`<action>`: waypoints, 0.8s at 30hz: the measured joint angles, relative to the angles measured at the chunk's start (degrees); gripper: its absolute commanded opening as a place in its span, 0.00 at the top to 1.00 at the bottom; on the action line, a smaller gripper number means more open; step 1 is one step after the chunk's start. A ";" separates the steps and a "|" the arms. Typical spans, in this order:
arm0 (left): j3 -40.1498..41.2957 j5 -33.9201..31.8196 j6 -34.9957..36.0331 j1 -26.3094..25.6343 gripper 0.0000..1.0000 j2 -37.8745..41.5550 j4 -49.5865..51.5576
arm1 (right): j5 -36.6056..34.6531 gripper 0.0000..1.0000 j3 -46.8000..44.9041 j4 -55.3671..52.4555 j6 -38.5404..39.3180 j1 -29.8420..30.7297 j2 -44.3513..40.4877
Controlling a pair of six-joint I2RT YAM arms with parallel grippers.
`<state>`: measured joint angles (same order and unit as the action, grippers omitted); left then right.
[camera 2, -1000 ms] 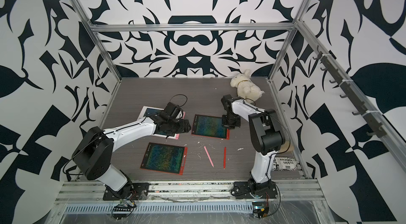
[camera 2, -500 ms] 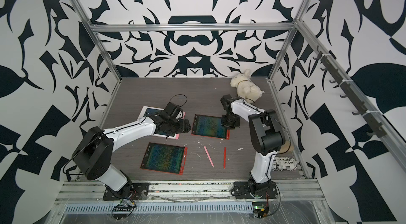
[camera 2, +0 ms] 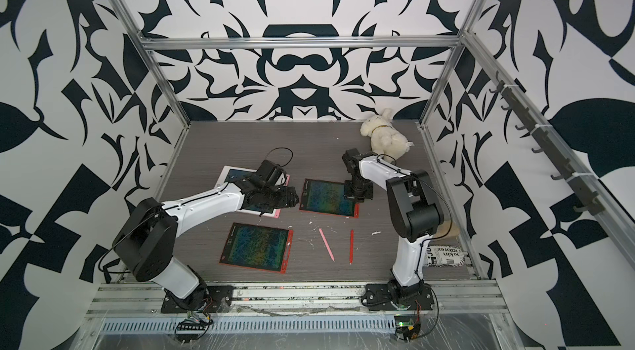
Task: Place the stylus back onto the writing tablet
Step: Place the stylus on the writing tablet.
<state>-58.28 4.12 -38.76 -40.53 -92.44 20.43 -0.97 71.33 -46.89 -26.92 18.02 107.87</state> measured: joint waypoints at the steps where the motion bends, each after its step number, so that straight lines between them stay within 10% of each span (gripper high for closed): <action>1: 0.00 0.00 0.00 0.00 0.19 0.00 0.02 | -0.09 1.00 0.39 0.00 0.07 0.00 0.31; 13: 0.00 -0.02 0.02 0.00 0.19 0.00 0.02 | 0.02 1.00 2.12 0.61 0.98 -0.02 1.64; 24: -0.83 -2.14 1.07 -0.09 0.18 1.46 1.40 | 2.75 0.60 -0.09 2.12 0.15 -0.17 -8.11</action>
<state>-59.11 1.98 -37.69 -40.62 -90.98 21.82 1.78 71.24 -44.77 -26.76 17.85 99.77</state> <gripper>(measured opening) 0.819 0.369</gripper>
